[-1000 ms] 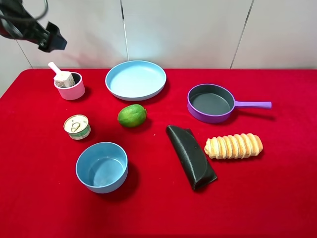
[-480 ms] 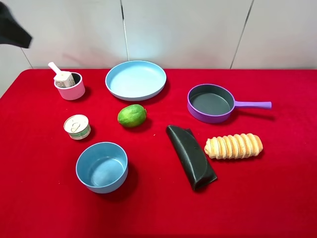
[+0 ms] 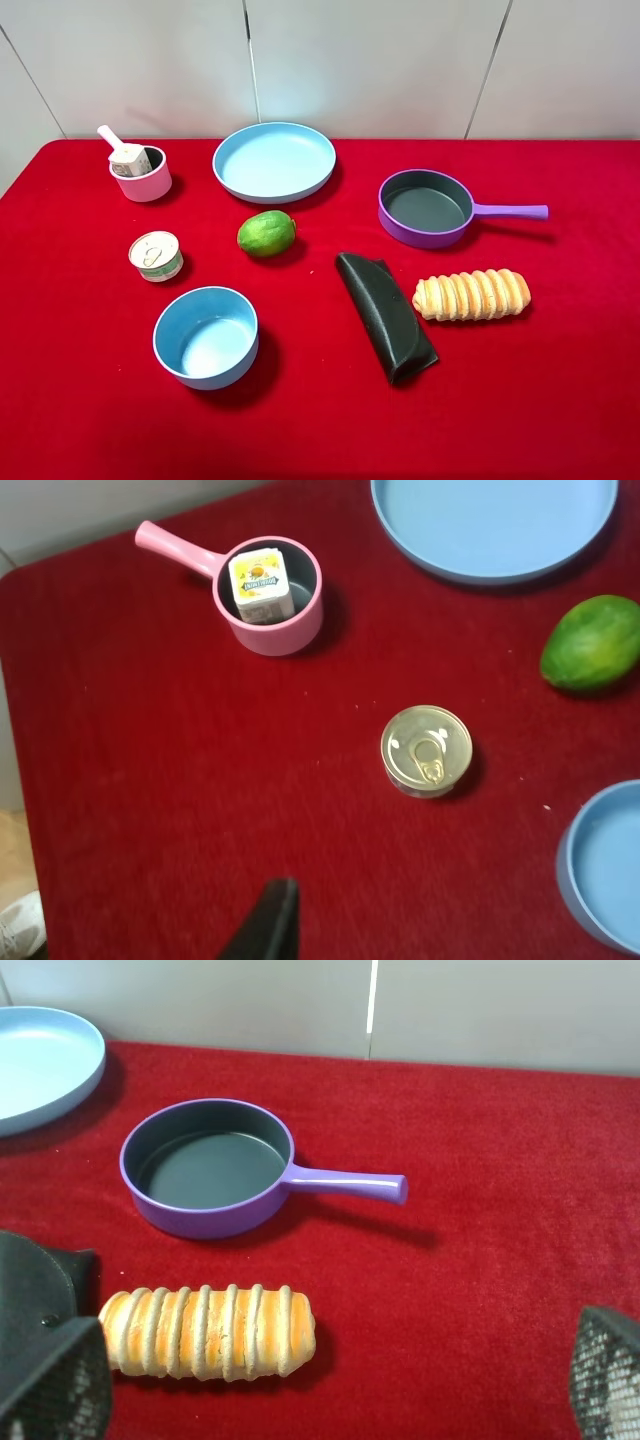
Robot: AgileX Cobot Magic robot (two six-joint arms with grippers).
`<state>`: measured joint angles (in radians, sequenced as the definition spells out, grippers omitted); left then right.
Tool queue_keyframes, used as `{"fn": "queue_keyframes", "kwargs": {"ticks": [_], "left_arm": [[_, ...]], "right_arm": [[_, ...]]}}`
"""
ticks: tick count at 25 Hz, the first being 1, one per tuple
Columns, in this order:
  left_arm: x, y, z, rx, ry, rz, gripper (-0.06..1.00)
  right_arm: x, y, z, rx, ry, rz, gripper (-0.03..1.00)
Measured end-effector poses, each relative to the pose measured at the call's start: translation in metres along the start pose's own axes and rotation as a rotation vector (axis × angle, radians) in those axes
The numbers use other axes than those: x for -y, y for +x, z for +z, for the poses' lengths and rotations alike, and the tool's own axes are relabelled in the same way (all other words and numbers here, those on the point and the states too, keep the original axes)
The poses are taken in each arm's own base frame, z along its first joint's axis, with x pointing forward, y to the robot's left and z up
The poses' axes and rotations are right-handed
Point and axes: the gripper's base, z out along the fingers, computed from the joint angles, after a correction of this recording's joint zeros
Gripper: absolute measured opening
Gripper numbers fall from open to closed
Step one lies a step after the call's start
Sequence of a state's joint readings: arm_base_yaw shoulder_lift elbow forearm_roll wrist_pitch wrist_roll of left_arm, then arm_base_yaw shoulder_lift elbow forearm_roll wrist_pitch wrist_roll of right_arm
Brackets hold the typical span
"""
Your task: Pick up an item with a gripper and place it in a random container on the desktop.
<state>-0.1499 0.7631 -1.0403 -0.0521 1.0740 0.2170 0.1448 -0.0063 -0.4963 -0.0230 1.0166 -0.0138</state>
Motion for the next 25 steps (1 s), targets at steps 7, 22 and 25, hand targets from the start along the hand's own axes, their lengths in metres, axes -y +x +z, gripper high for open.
{"fn": "queue_keyframes", "kwargs": {"ticks": [7, 22, 25], "left_arm": [[0.01, 0.035, -0.042, 0.076, -0.011, -0.014, 0.99], [0.025, 0.102, -0.066, 0.256, -0.038, -0.034, 0.99], [0.026, 0.116, -0.051, 0.222, -0.032, -0.037, 0.99]], "right_arm": [[0.0, 0.0, 0.0, 0.0, 0.0, 0.0, 0.69], [0.0, 0.0, 0.0, 0.0, 0.0, 0.0, 0.69], [0.0, 0.0, 0.0, 0.0, 0.0, 0.0, 0.69]]}}
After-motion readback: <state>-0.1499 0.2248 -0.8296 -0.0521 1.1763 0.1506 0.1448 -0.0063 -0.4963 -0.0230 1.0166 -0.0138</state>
